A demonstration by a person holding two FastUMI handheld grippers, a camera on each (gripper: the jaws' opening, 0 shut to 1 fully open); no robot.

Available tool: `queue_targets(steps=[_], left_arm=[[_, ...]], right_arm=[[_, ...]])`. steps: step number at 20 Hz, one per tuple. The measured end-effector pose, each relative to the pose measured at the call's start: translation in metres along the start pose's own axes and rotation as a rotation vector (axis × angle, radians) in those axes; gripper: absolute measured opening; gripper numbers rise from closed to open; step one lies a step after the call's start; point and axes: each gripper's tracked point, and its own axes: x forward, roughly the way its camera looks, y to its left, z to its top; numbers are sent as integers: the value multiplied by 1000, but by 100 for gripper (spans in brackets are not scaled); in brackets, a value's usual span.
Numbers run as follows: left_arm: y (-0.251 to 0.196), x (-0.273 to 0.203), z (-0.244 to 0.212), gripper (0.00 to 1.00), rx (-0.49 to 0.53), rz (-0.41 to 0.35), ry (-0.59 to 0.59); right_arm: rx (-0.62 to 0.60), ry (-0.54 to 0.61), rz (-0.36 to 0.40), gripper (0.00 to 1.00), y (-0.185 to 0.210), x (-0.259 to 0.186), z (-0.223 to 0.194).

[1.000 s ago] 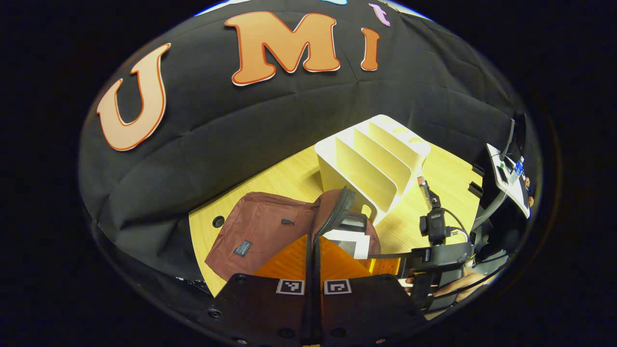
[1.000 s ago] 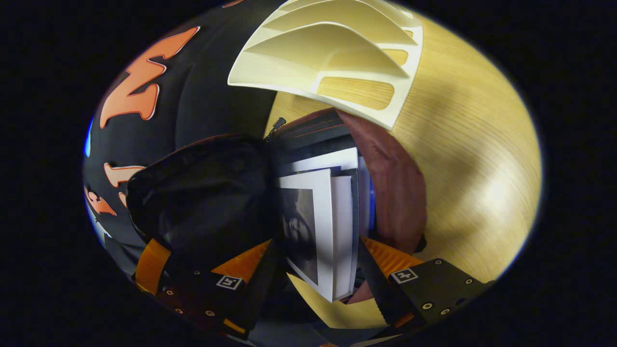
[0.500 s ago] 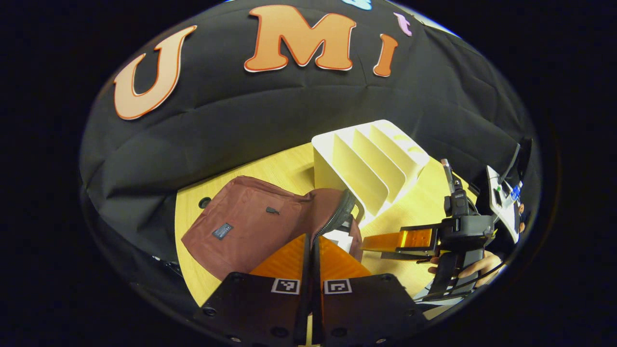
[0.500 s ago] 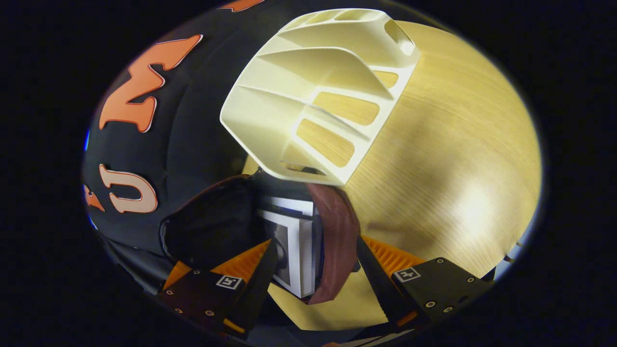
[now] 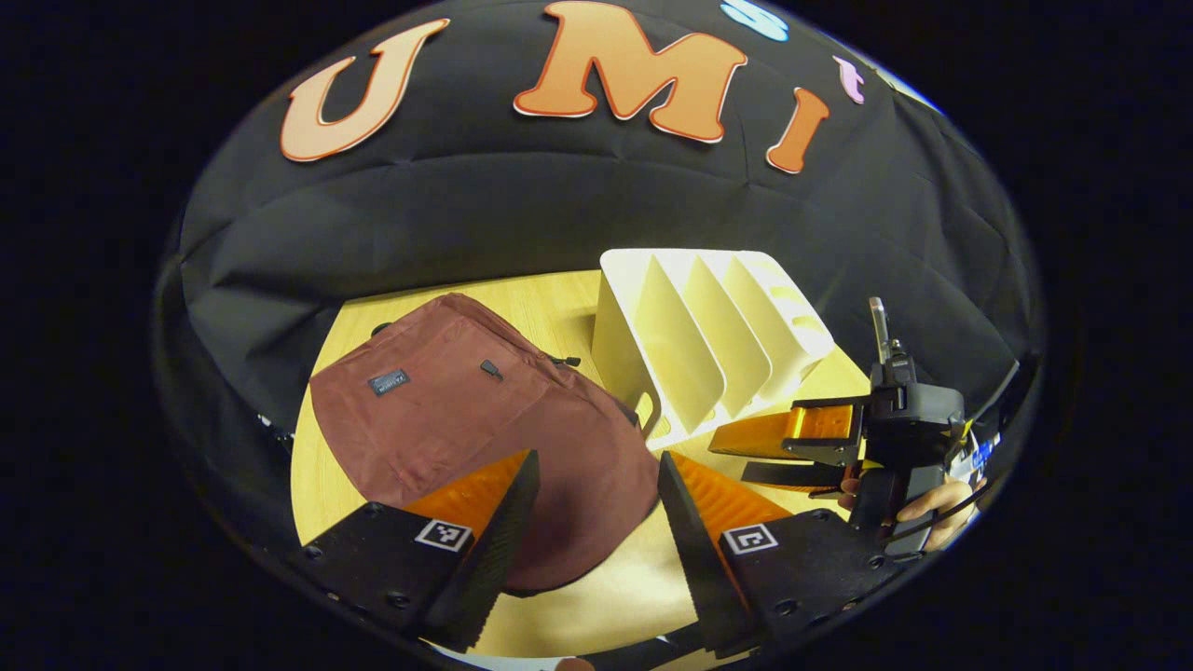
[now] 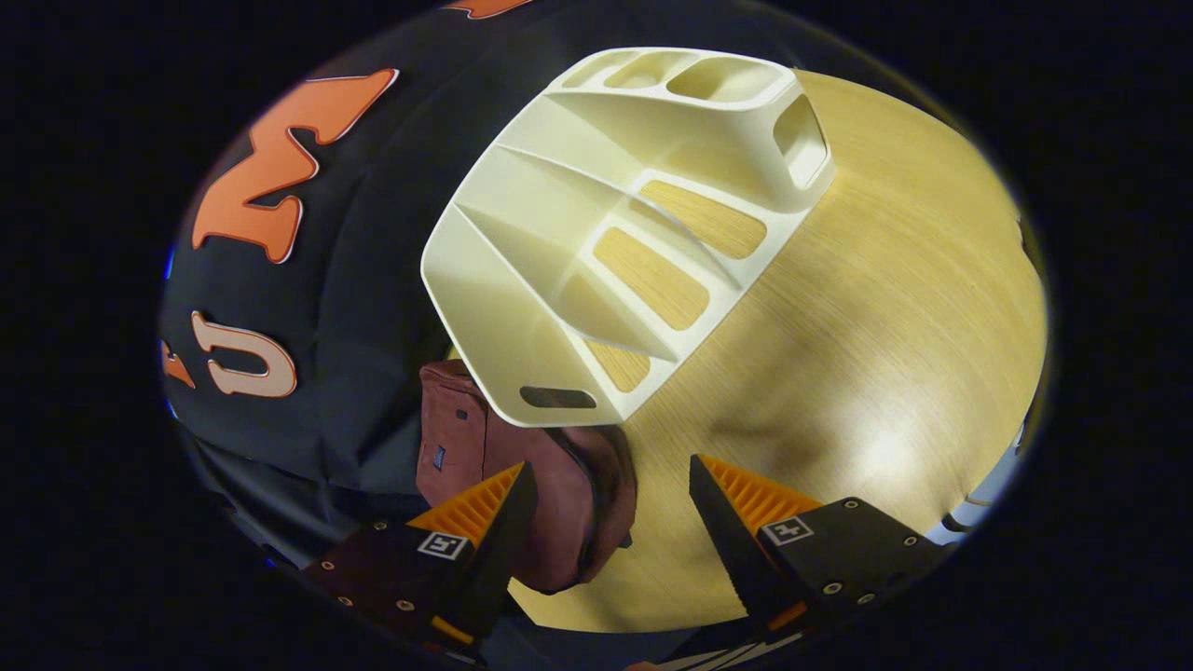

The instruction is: Open the schoolbag, grab two books from the bookshelf and put them into the schoolbag.

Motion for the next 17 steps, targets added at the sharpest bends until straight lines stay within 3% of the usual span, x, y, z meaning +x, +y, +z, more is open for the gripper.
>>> queue_targets(steps=[2,3,6,9,11,14,17], left_arm=[[-8,-6,8,86,-23,57,-51],[-12,-8,17,94,-28,89,-86],[-23,-23,52,94,-16,154,-220],[-35,-48,101,94,42,223,-378],[-39,-65,122,100,60,242,-473],[-68,-83,160,98,49,258,-568],[-90,-99,179,98,48,235,-664]], right_arm=[[-23,-33,18,98,-2,-14,23],[-34,-67,45,98,3,-26,38],[-108,-200,124,98,25,-68,87],[-261,-337,155,97,53,-120,134],[-351,-441,174,97,73,-154,157],[-493,-596,188,97,94,-211,176],[-673,-792,132,97,113,-261,196]])
